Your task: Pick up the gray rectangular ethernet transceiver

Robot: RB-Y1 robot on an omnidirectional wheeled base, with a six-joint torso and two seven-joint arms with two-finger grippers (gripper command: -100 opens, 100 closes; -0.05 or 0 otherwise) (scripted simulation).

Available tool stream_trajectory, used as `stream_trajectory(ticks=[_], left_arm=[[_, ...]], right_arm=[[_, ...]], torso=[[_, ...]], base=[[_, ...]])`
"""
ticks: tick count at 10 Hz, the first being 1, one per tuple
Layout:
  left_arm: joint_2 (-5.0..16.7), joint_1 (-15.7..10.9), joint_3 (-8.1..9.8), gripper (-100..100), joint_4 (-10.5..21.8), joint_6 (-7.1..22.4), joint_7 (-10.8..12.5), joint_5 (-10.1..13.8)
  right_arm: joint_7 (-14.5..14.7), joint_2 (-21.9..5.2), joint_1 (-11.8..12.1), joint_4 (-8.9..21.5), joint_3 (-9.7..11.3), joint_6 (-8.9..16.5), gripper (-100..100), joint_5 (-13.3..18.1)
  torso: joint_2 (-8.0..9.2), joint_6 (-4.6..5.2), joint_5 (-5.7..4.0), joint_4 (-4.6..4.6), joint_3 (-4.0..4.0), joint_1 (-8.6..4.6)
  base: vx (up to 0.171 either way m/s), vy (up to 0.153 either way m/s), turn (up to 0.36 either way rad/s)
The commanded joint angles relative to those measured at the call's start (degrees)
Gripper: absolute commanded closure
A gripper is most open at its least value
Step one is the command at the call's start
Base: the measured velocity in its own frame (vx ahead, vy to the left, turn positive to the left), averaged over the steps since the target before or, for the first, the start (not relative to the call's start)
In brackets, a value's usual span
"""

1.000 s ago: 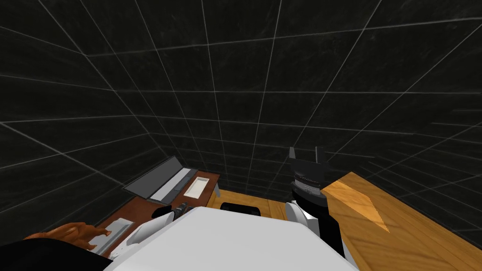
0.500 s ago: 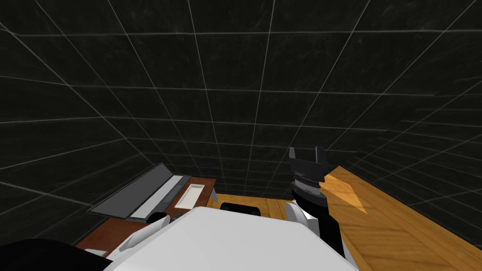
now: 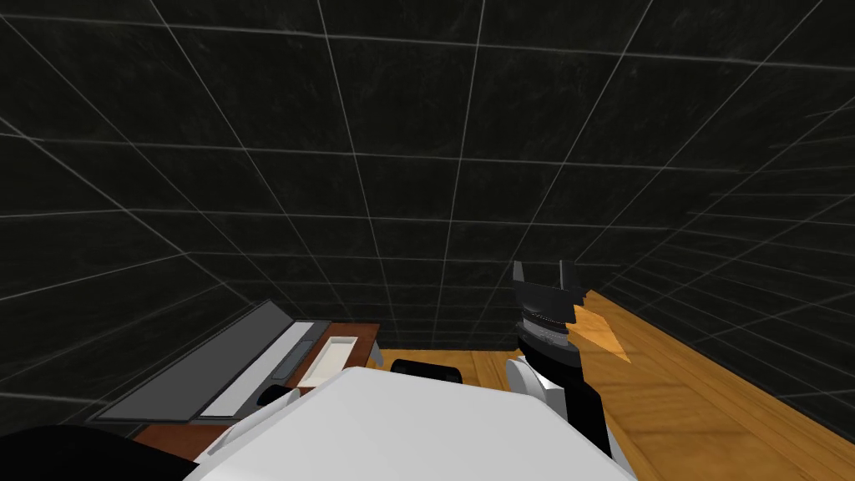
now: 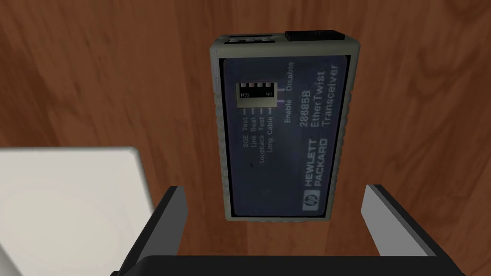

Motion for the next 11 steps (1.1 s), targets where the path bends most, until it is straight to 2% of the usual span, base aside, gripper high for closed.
stream_trajectory(ticks=[1, 2, 3, 8, 9, 10, 11], left_arm=[[0.0, 0.0, 0.0, -100, 0.0, 0.0, 0.0, 0.0], [0.0, 0.0, -0.01, 0, 0.1, 0.0, -0.1, 0.1], [-1.4, -1.2, -0.4, -100, 2.0, -1.3, 0.8, -1.2], [-4.2, -3.5, -1.19, -100, 5.9, -4.0, 2.6, -3.9], [-3.9, -3.5, -1.11, -100, 5.8, -3.7, 2.3, -3.5], [-3.9, -3.5, -1.13, 100, 6.0, -3.9, 2.3, -3.5], [-3.9, -3.4, -1.15, 100, 6.1, -3.8, 2.3, -3.5]], right_arm=[[0.0, 0.0, 0.0, 0.0, 0.0, 0.0, 0, 0.0], [0.0, 0.0, 0.0, 0.0, 0.0, 0.0, 0, 0.0], [0.0, 0.0, 0.0, 0.0, 0.0, 0.0, 0, 0.0], [0.0, 0.0, 0.0, 0.0, 0.0, 0.0, 0, 0.0], [0.0, 0.0, 0.0, 0.0, 0.0, 0.0, 0, 0.0], [0.0, 0.0, 0.0, 0.0, 0.0, 0.0, 0, 0.0], [0.0, 0.0, 0.0, 0.0, 0.0, 0.0, 0, 0.0]], torso=[[0.0, 0.0, 0.0, 0.0, 0.0, 0.0], [0.06, -0.01, -0.01, 0.01, 0.03, -0.05], [0.1, -0.01, -0.02, 0.02, 0.06, -0.09], [0.17, 0.0, 0.02, 0.04, 0.1, 0.09], [0.17, -0.01, 0.02, 0.04, 0.1, 0.07], [0.15, -0.02, -0.01, 0.03, 0.09, -0.02], [0.11, 0.05, -0.01, 0.1, 0.1, -0.07]], base=[[0.011, 0.014, -0.013], [0.0, 0.0, 0.0], [-0.02, 0.043, -0.046], [-0.02, 0.056, -0.034], [-0.007, 0.02, -0.009], [-0.004, 0.004, 0.012], [0.0, 0.0, 0.0]])
